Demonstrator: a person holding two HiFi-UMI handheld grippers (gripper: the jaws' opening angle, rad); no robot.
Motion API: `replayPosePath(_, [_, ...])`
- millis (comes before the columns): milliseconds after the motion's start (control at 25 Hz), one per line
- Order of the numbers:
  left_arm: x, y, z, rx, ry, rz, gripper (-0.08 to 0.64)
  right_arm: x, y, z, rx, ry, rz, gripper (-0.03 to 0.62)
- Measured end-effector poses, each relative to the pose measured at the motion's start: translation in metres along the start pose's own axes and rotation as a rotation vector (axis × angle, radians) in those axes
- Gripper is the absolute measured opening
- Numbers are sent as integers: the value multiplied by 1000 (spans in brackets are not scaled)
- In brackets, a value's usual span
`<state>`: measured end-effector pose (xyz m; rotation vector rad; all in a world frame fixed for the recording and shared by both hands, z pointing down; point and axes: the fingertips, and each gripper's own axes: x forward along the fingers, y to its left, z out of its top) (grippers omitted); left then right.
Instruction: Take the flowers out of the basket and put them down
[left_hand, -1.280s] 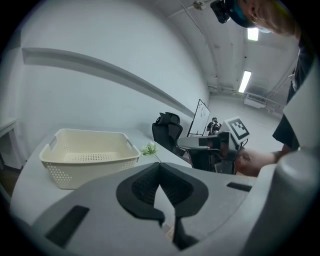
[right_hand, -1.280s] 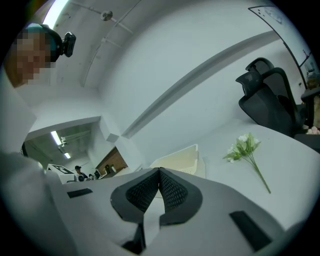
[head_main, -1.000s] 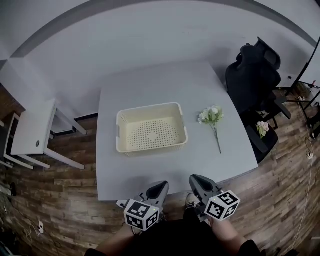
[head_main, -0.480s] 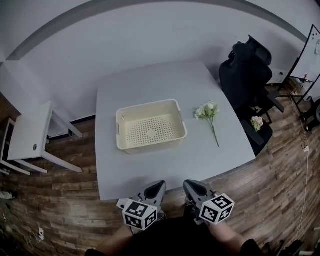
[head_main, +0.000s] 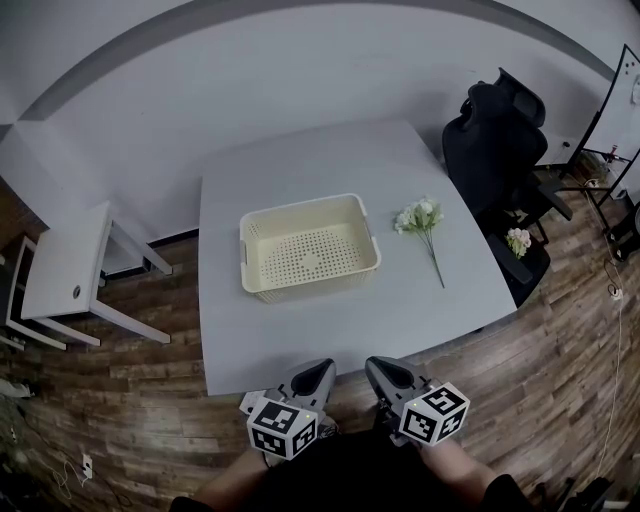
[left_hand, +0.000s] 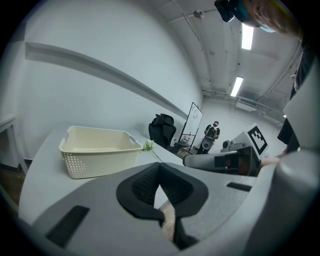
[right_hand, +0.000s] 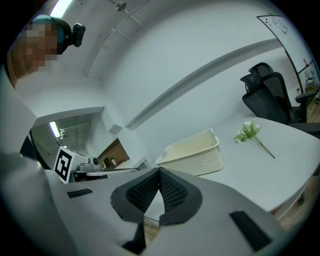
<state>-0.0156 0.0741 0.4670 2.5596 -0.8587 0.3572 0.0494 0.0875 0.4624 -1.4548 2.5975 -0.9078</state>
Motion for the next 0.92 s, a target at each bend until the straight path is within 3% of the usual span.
replayPosePath(920, [-6,7,-3,2,-9,15,6,10,8,-7,-22,25,14,21])
